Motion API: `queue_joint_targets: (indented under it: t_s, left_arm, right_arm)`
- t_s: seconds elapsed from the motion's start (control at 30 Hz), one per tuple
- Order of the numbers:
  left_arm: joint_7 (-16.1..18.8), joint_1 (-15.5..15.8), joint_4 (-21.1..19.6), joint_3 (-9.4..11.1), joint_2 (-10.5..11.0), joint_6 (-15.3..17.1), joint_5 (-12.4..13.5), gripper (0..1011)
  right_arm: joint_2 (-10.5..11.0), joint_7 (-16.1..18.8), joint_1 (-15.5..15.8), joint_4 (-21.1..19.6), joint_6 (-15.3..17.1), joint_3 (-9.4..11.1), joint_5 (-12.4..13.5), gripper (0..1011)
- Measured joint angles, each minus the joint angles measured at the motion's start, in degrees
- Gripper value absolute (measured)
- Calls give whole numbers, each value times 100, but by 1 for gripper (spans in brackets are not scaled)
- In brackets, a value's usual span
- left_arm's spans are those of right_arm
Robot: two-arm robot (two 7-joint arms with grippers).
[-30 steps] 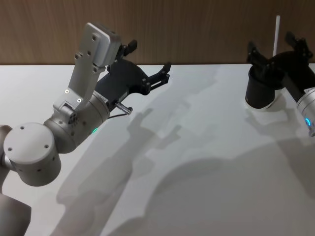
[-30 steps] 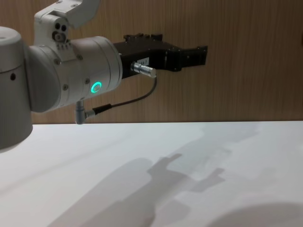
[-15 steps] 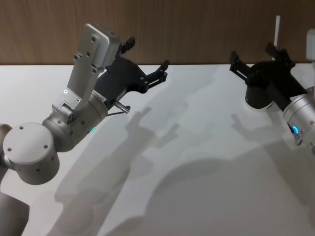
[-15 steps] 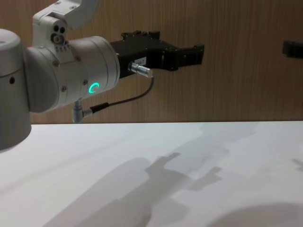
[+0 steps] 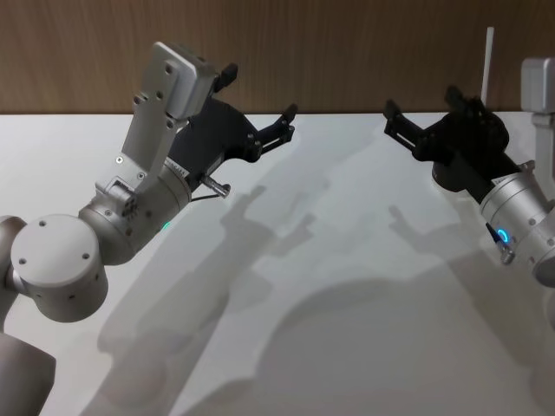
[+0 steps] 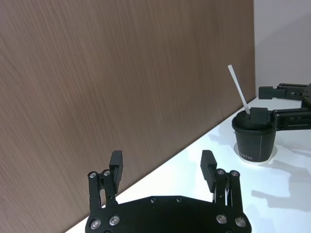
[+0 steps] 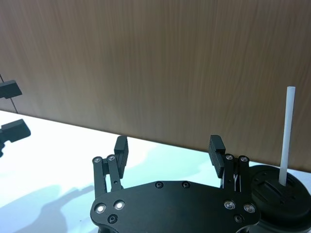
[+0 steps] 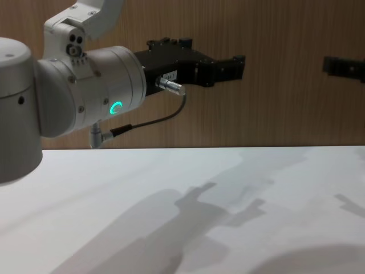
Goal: Pick up the straw with one hand, pass it to the other hand, and insert it into the cup.
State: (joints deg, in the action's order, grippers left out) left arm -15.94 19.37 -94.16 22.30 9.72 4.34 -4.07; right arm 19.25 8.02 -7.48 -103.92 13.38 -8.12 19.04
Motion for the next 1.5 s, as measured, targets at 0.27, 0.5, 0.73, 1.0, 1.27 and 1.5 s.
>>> queue_joint_targets:
  t_s: [0.27, 0.5, 0.73, 1.0, 1.27, 1.5]
  left_arm:
    - [1, 52, 76, 28, -14, -12, 16, 1003]
    - [-28, 87, 121, 54, -9, -20, 11, 1003]
    - [-47, 107, 145, 65, -6, -25, 3, 1003]
    - [-61, 118, 160, 73, -3, -27, -4, 1003]
    - [-67, 123, 168, 78, 0, -27, -8, 1002]
    - [-71, 126, 171, 80, 1, -27, -13, 1003]
  right_arm:
    - [-64, 33, 14, -10, 47, -17, 3, 1001]
    - [-99, 56, 20, -17, 74, -24, -3, 1001]
    - [-116, 63, 24, -20, 87, -27, -10, 1001]
    - [-128, 68, 28, -23, 97, -32, -15, 1001]
    - [-133, 72, 30, -23, 104, -33, -20, 1001]
    - [-136, 75, 30, -23, 106, -33, -23, 1001]
